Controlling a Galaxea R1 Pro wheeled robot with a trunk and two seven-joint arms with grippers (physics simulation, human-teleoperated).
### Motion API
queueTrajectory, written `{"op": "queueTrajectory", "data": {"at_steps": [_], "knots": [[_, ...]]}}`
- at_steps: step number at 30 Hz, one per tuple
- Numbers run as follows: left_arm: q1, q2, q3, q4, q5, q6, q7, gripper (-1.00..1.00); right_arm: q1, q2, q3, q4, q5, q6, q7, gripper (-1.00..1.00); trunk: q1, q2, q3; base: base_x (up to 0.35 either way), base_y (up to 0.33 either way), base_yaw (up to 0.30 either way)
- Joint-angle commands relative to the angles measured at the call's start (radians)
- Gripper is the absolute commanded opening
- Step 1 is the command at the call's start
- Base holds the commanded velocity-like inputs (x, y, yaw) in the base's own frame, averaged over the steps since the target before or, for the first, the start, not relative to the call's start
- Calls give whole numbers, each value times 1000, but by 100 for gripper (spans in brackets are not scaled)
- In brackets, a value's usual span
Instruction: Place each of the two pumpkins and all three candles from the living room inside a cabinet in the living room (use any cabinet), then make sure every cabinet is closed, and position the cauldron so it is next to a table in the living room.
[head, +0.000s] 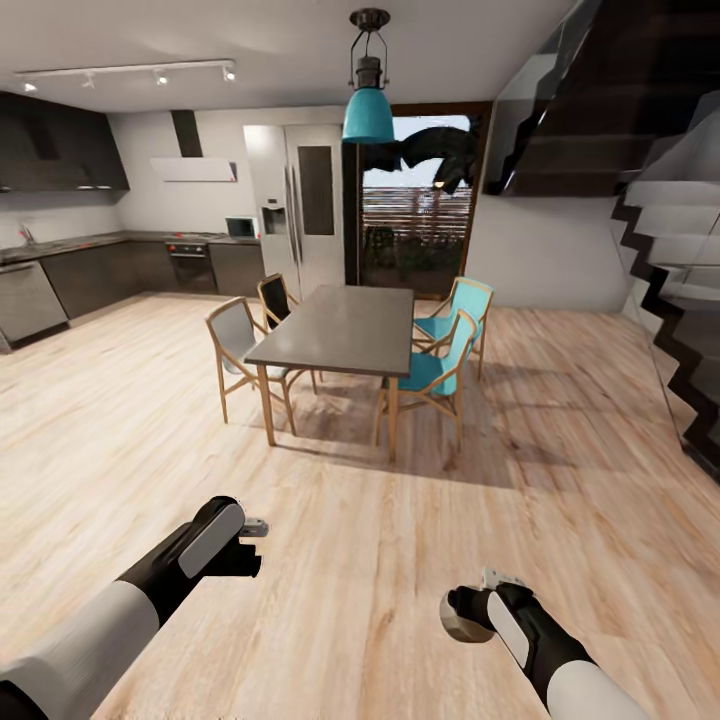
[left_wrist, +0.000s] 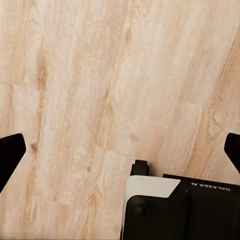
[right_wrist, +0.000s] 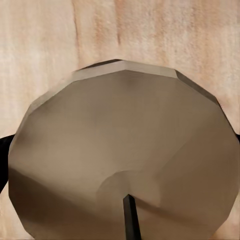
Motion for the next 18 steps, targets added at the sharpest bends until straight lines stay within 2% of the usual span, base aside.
{"op": "queueTrajectory", "data": {"at_steps": [1,18], "knots": [[-2,1,-5,-1,10,0,10,100,0,0,1,-3,-14,3,-9,-100,-4,6,2,0,0,285],[-1,1,-5,-1,10,0,10,100,0,0,1,-3,-14,2,-9,-100,-69,125,55,0,0,285]]}}
